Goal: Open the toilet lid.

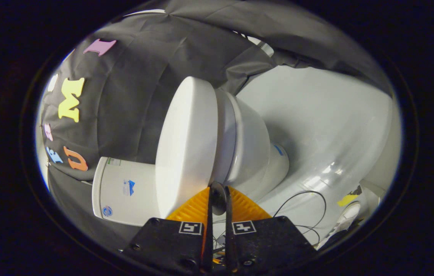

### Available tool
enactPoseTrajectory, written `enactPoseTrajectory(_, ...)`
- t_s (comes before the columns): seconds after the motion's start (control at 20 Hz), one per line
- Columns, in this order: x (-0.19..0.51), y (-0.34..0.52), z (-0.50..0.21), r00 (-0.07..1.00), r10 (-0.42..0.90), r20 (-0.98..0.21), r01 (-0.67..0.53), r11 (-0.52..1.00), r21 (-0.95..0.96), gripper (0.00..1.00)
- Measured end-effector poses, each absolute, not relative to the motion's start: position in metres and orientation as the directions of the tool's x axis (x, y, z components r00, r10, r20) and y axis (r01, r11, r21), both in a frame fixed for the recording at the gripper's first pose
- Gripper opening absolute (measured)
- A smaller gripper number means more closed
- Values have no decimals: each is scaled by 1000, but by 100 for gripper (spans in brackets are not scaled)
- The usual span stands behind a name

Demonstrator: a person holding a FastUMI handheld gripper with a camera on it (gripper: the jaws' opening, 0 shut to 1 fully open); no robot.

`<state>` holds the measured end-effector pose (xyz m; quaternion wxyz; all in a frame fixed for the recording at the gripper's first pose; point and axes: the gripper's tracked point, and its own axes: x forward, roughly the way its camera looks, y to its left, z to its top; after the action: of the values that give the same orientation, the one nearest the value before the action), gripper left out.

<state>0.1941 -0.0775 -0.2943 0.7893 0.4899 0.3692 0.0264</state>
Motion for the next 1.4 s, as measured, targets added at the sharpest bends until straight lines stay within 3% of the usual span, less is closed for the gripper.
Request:
enactPoseTrajectory(0.1,194,-79,-294,725,395,-564,354,489,797,10)
enactPoseTrajectory(0.6,195,-75,-282,716,340,-610,392,528,754,9)
enactPoseTrajectory(1.4,200,-67,-216,798,249,-549,327,587,741,4)
